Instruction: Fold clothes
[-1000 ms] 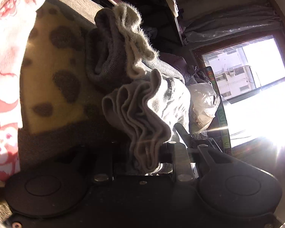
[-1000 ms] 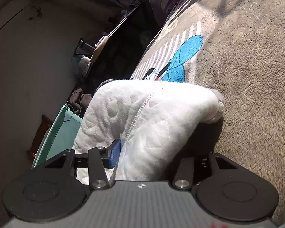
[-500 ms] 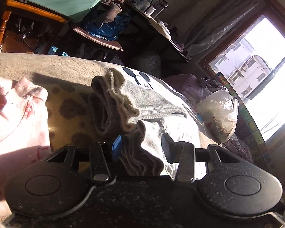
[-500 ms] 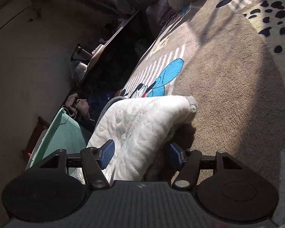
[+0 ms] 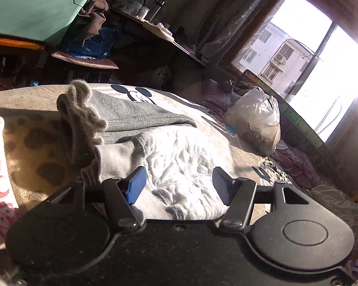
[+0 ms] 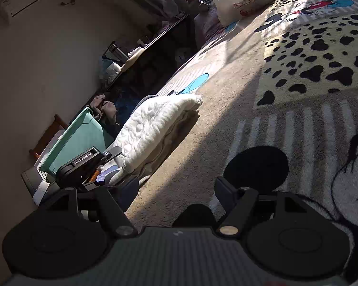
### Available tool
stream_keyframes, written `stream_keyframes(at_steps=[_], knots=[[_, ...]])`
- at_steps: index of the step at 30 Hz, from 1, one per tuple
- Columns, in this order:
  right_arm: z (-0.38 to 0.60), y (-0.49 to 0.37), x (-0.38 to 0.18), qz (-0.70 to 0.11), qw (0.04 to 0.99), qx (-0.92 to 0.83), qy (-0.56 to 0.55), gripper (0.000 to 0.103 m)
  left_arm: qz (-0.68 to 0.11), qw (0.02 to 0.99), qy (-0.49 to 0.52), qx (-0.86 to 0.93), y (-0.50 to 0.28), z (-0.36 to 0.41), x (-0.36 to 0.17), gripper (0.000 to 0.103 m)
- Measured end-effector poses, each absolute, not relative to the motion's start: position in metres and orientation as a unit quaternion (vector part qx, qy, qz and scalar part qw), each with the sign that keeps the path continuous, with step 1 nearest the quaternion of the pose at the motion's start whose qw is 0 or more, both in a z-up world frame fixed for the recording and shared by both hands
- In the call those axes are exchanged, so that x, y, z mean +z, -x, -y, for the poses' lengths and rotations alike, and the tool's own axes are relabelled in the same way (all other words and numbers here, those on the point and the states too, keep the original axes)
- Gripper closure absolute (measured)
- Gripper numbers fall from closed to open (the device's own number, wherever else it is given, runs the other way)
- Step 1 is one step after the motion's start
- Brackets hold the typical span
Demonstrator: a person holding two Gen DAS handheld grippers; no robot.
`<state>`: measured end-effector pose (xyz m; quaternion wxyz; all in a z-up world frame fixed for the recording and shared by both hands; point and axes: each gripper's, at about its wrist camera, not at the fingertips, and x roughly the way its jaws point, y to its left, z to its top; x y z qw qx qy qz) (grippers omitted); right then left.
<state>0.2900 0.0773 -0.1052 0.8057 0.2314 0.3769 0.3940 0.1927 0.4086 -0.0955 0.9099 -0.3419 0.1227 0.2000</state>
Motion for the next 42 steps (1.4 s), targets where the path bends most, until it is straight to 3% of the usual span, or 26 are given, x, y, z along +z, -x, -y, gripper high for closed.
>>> stream_keyframes(at_steps=[3,6,11,17,27,42], knots=[[-0.026,-0.254,-0.099,-0.374,0.827,0.367,-0.206,0.023,-0.147,0.905,0.362,0.169,-0.197,-0.372,-0.093,0.031],[0.031,-0.217,-0.093,-0.377,0.845,0.334,-0.179,0.017,-0.193,0.905,0.355,0.134,-0.205,-0.324,-0.085,0.015],[0.116,-0.167,-0.082,-0.373,0.875,0.271,-0.151,0.003,-0.267,0.916,0.286,0.09,-0.193,-0.236,-0.083,0.01],[0.188,-0.122,-0.084,-0.363,0.898,0.182,-0.169,0.0,-0.337,0.918,0.202,0.046,-0.153,-0.126,-0.092,0.001],[0.232,-0.065,-0.098,-0.366,0.914,0.068,-0.161,0.0,-0.36,0.931,0.065,-0.011,-0.087,-0.023,-0.084,0.0],[0.226,-0.029,-0.045,-0.335,0.937,0.046,-0.09,0.0,-0.313,0.95,-0.007,-0.011,-0.027,0.019,-0.011,0.0]])
